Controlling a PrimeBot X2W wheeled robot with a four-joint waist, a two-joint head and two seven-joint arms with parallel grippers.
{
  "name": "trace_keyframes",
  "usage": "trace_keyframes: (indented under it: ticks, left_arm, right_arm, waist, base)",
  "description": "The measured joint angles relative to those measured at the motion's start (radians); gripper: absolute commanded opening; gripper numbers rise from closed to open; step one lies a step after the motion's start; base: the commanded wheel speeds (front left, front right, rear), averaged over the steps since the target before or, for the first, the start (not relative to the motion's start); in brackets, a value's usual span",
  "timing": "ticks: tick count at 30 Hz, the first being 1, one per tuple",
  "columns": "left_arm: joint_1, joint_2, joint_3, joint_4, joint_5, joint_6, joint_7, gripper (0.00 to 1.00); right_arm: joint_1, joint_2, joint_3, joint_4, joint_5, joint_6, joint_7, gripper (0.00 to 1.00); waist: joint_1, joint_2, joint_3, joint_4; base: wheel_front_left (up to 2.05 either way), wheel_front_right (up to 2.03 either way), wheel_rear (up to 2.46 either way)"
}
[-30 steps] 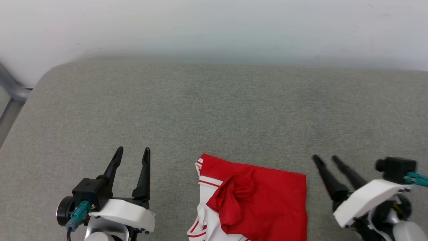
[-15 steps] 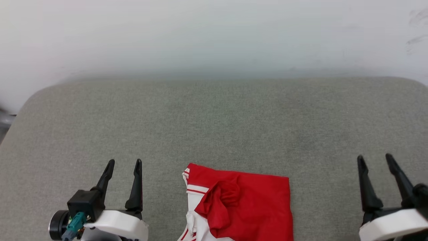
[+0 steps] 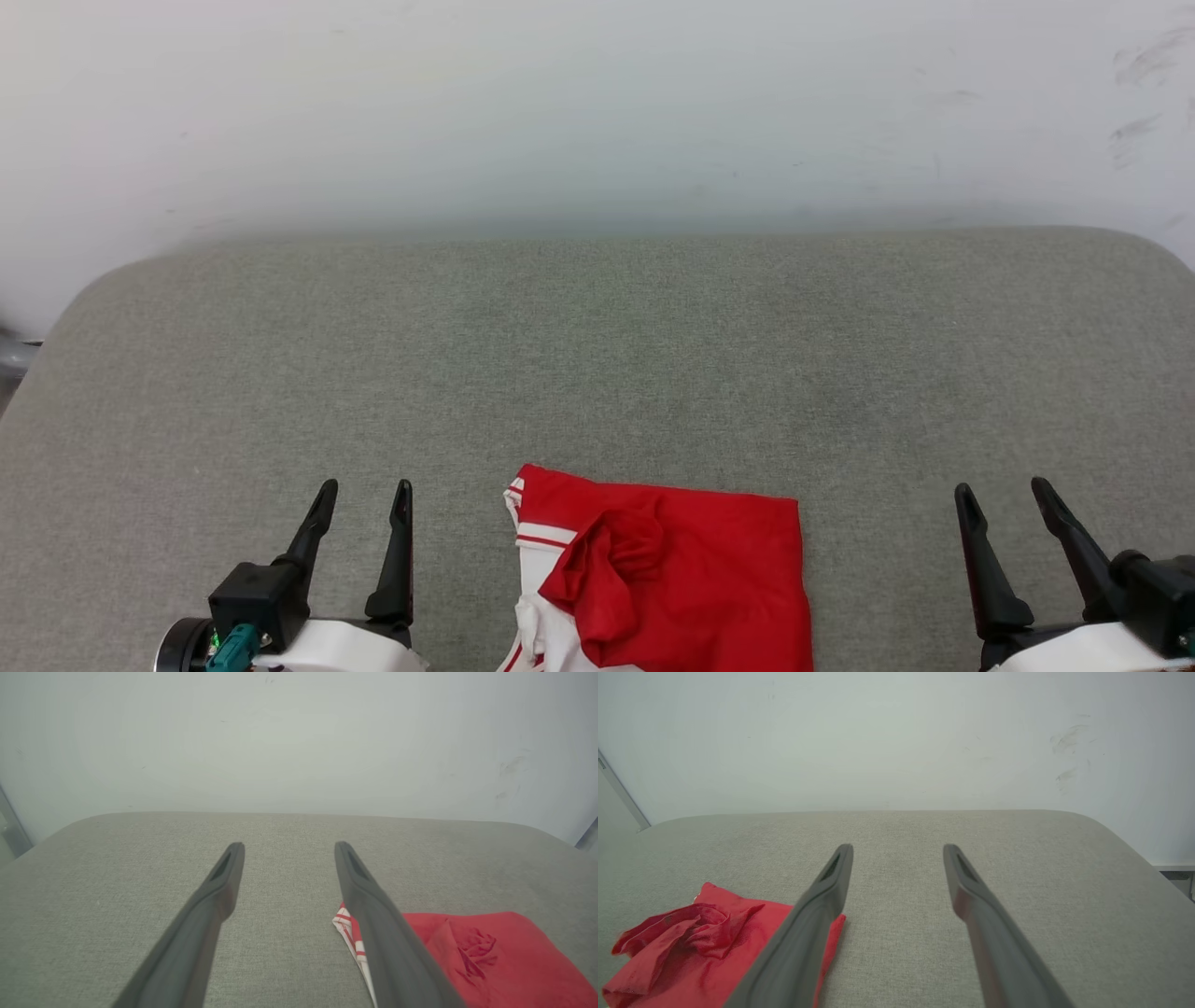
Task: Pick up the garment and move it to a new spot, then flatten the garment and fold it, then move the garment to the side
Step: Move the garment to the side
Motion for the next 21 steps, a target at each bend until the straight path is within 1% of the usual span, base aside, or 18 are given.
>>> trace_keyframes:
  ticks: [5, 7, 10, 11, 13, 15, 16, 18, 21]
  left_arm:
    - [-0.003, -0.012, 0.018, -0.002, 0.015, -0.009, 0.000, 1.00]
    - [-0.011, -0.016, 0.028, -0.010, 0.021, -0.010, 0.000, 1.00]
    - [-0.034, -0.027, 0.041, -0.026, 0.033, -0.019, 0.000, 1.00]
    - [-0.042, -0.030, 0.047, -0.032, 0.036, -0.024, 0.000, 1.00]
    - [-0.057, -0.040, 0.054, -0.042, 0.045, -0.033, -0.001, 1.00]
    - [-0.074, -0.052, 0.054, -0.049, 0.057, -0.046, -0.001, 1.00]
    - [-0.082, -0.055, 0.054, -0.051, 0.061, -0.053, -0.001, 1.00]
    - [-0.098, -0.062, 0.058, -0.056, 0.072, -0.064, -0.001, 1.00]
    - [-0.119, -0.081, 0.062, -0.058, 0.088, -0.081, -0.001, 1.00]
  right_arm:
    - [0.006, 0.006, -0.018, -0.010, 0.035, 0.000, 0.033, 1.00]
    - [0.007, 0.006, -0.035, -0.002, 0.077, 0.000, 0.060, 1.00]
    - [0.004, 0.008, -0.073, 0.038, 0.174, 0.000, 0.114, 1.00]
    - [0.000, 0.003, -0.085, 0.053, 0.191, 0.000, 0.137, 1.00]
    - [-0.017, -0.011, -0.095, 0.090, 0.262, 0.000, 0.195, 1.00]
    - [-0.040, -0.038, -0.094, 0.122, 0.303, 0.000, 0.262, 1.00]
    - [-0.050, -0.039, -0.095, 0.135, 0.335, 0.000, 0.287, 1.00]
    - [-0.061, -0.058, -0.069, 0.160, 0.361, 0.000, 0.362, 1.00]
    - [-0.081, -0.065, -0.015, 0.184, 0.413, 0.000, 0.454, 1.00]
  waist:
    - [0.0000, 0.0000, 0.008, 0.010]
    - [0.0000, 0.0000, 0.017, 0.016]
    - [0.0000, 0.0000, 0.042, 0.026]
    - [0.0000, 0.0000, 0.052, 0.031]
    - [0.0000, 0.0000, 0.073, 0.042]
    - [0.0000, 0.0000, 0.096, 0.056]
    - [0.0000, 0.0000, 0.108, 0.064]
    - [0.0000, 0.0000, 0.132, 0.080]
    - [0.0001, 0.0000, 0.169, 0.102]
  base:
    - [0.00, 0.00, 0.00]
    - [0.00, 0.00, 0.00]
    - [0.00, 0.00, 0.00]
    - [0.00, 0.00, 0.00]
    - [0.00, 0.00, 0.00]
    - [0.00, 0.00, 0.00]
    - [0.00, 0.00, 0.00]
    - [0.00, 0.00, 0.00]
    - [0.00, 0.00, 0.00]
